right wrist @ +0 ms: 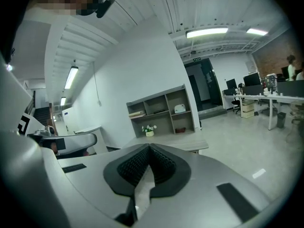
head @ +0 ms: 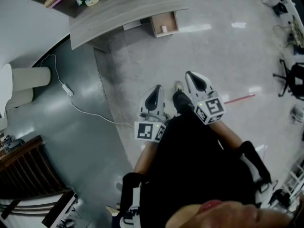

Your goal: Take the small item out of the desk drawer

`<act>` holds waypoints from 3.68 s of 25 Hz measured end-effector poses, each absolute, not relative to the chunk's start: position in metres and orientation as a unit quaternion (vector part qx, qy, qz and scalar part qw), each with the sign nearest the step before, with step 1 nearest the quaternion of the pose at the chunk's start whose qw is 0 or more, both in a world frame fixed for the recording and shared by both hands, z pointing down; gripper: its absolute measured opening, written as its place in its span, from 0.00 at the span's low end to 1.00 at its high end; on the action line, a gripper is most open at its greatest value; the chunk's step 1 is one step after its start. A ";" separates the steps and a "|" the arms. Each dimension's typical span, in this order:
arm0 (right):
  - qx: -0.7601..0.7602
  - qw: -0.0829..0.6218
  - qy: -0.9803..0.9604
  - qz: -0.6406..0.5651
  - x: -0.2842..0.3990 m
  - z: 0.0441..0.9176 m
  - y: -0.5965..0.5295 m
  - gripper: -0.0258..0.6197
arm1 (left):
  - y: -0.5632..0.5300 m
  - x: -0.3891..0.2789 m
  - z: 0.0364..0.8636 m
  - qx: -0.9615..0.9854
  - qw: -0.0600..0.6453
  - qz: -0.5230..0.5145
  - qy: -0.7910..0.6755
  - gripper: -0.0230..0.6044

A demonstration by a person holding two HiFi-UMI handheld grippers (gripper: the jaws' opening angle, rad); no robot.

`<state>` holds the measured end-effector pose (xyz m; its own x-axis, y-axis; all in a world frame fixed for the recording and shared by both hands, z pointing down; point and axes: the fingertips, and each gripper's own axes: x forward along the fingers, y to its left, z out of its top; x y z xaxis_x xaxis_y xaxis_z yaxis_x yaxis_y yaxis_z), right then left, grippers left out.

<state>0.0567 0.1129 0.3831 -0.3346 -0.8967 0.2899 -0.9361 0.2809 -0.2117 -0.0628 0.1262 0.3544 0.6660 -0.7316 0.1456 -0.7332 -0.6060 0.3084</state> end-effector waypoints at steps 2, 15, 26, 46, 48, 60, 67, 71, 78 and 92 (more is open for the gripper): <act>0.568 0.063 -0.802 0.173 0.067 0.386 0.092 0.04 | 0.109 -0.050 0.359 0.894 0.176 0.006 -0.413 0.03; 0.563 0.072 -0.804 0.179 0.116 0.415 0.000 0.04 | 0.037 -0.012 0.362 0.886 0.174 0.006 -0.429 0.03; 0.578 0.089 -0.786 0.200 0.110 0.461 -0.087 0.04 | -0.055 -0.009 0.374 0.900 0.180 -0.001 -0.397 0.03; 0.591 0.146 -0.743 0.278 0.104 0.590 -0.222 0.04 | -0.178 -0.017 0.393 0.897 0.219 -0.002 -0.385 0.03; 0.590 0.157 -0.736 0.291 0.106 0.608 -0.229 0.04 | -0.183 -0.016 0.396 0.897 0.221 -0.001 -0.383 0.03; 0.578 0.220 -0.712 0.332 0.114 0.722 -0.271 0.04 | -0.211 -0.014 0.405 0.896 0.232 -0.004 -0.378 0.03; 0.571 0.265 -0.685 0.366 0.121 0.795 -0.282 0.18 | -0.218 -0.017 0.426 0.889 0.251 0.004 -0.383 0.03; 0.568 0.289 -0.670 0.380 0.126 0.832 -0.290 0.21 | -0.225 -0.016 0.435 0.886 0.258 0.006 -0.386 0.03; 0.563 0.330 -0.645 0.398 0.131 0.892 -0.301 0.25 | -0.233 -0.021 0.452 0.882 0.266 0.010 -0.388 0.03; 0.551 0.377 -0.614 0.421 0.135 0.956 -0.311 0.28 | -0.238 -0.032 0.485 0.876 0.288 0.026 -0.387 0.03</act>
<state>0.1346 -0.3108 0.9560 -0.1078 -0.3590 0.9271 -0.9942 0.0375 -0.1011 -0.0319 -0.2384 0.4847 0.6996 -0.6627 0.2673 -0.6920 -0.5352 0.4844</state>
